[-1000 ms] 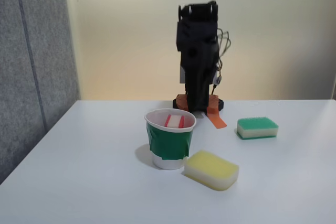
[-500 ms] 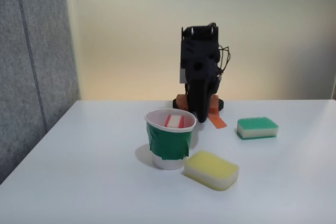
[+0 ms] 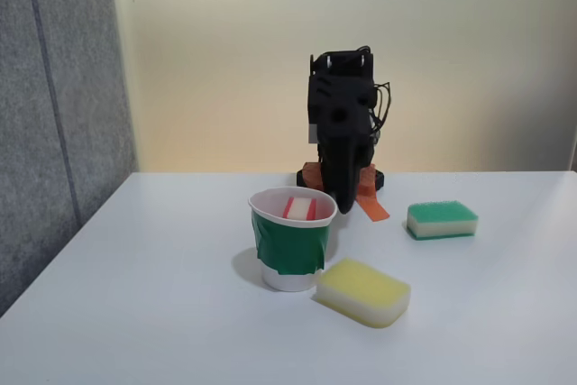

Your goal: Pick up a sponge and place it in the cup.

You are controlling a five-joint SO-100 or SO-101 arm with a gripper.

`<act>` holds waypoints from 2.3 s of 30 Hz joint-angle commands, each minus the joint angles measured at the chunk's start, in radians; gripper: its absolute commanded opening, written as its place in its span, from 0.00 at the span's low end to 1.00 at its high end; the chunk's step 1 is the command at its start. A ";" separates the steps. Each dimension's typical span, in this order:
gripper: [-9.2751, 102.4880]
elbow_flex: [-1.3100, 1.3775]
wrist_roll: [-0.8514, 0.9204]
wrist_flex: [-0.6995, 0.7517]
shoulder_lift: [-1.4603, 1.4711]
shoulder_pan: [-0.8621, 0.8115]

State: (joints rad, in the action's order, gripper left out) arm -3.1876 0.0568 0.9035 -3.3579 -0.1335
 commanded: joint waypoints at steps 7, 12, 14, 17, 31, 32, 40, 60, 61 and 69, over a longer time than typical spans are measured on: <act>0.08 -0.046 0.015 0.287 -0.008 0.025; 0.08 -0.046 -0.058 0.383 -0.008 0.026; 0.08 -0.046 -0.077 0.385 -0.008 0.021; 0.08 -0.046 -0.083 0.385 -0.008 0.018; 0.09 -0.046 -0.084 0.385 -0.009 0.018; 0.09 -0.046 -0.084 0.385 -0.009 0.018; 0.09 -0.046 -0.084 0.385 -0.009 0.018; 0.09 -0.046 -0.084 0.385 -0.009 0.018; 0.09 -0.046 -0.084 0.385 -0.009 0.018; 0.09 -0.046 -0.084 0.385 -0.009 0.018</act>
State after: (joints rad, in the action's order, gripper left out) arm -3.1876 -0.0123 1.2717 -3.3533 -0.1028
